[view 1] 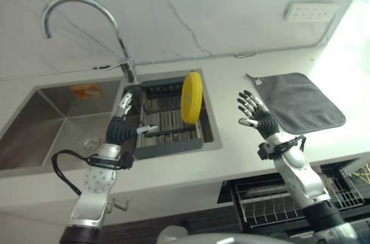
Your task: Place the dishes in the dishwasher.
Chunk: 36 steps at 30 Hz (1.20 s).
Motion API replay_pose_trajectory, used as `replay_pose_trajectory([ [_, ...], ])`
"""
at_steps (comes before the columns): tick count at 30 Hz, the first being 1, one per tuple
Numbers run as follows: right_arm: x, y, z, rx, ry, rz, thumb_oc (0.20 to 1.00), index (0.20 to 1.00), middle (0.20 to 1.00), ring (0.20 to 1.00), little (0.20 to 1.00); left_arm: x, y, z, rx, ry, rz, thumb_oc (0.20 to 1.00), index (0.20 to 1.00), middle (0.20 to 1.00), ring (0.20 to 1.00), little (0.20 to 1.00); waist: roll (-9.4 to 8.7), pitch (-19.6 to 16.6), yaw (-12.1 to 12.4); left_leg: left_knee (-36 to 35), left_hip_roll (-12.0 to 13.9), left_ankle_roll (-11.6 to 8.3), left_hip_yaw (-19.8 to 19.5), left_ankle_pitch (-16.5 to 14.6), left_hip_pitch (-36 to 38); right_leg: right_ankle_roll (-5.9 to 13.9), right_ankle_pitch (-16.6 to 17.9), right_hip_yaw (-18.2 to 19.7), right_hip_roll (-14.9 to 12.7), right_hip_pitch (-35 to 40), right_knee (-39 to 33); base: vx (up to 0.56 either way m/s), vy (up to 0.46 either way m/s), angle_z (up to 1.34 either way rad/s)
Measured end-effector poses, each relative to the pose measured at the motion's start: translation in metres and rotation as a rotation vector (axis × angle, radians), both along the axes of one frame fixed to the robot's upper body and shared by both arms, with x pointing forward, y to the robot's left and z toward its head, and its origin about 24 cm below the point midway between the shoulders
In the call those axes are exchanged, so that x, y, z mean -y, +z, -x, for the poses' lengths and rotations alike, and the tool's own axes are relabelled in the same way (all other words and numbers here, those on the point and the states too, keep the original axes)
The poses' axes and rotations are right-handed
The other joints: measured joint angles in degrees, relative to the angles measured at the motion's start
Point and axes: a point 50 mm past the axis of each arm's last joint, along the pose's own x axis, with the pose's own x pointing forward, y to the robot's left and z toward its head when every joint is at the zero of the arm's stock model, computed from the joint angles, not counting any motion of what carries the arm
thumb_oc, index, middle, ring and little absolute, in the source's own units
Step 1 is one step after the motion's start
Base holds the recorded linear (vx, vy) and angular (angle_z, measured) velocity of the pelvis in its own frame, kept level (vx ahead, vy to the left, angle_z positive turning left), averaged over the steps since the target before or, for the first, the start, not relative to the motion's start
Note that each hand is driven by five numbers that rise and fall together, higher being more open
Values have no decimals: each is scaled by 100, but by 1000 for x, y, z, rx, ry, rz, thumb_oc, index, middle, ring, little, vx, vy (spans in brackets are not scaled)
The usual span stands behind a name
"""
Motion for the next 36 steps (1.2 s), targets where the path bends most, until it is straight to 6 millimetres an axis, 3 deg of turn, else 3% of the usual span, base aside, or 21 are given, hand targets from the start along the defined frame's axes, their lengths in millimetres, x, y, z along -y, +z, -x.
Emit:
replay_pose_trajectory([
  [5,-9,5,-5,3,7,-5,1000,1000,1000,1000,1000,-1,14,1,66,-6,-17,1000,1000,1000,1000,1000,-75,1,55,1,-63,32,-128,19,-85,10,3,-137,-43,-7,1,14,42,14],
  [8,-26,3,-16,-23,16,-13,1000,1000,1000,1000,1000,0,14,0,69,-11,-17,1000,1000,1000,1000,1000,-88,3,123,1,-66,31,-160,22,-86,11,1,-180,-40,13,1,33,24,6],
  [16,-10,1,-21,-44,-125,-23,1000,1000,1000,1000,1000,-4,17,0,67,-15,-45,1000,1000,1000,1000,1000,-122,10,196,-8,-90,18,-264,24,-83,29,-31,-299,-54,76,1,26,7,7],
  [22,-7,-7,-22,-80,-137,-9,1000,1000,1000,1000,1000,-3,16,0,61,-30,-50,1000,1000,1000,1000,1000,-123,16,281,1,-93,25,-277,26,-84,36,-54,-317,-54,83,0,35,1,1],
  [25,-3,-11,-32,-108,-160,11,1000,1000,1000,1000,1000,-3,17,0,59,-43,-58,1000,1000,1000,1000,1000,-127,19,341,2,-94,24,-291,26,-83,38,-59,-332,-53,91,0,19,-1,2],
  [28,-7,-2,-39,-90,-146,15,1000,1000,1000,1000,1000,-4,19,-1,58,-56,-77,1000,1000,1000,1000,1000,-150,38,384,1,-96,23,-299,26,-85,38,-63,-339,-54,92,0,0,0,0],
  [31,-3,-8,-52,-149,-174,53,1000,1000,1000,1000,1000,-2,25,-5,78,-78,-91,1000,1000,1000,1000,1000,-162,84,422,1,-121,13,-391,28,-100,38,-63,-442,-62,124,0,24,14,13],
  [36,-3,-9,-56,-170,-175,65,1000,1000,1000,1000,1000,-1,30,-7,94,-93,-110,1000,1000,1000,1000,1000,-162,124,526,1,-158,14,-444,31,-92,49,-73,-513,-88,169,1,13,7,7],
])
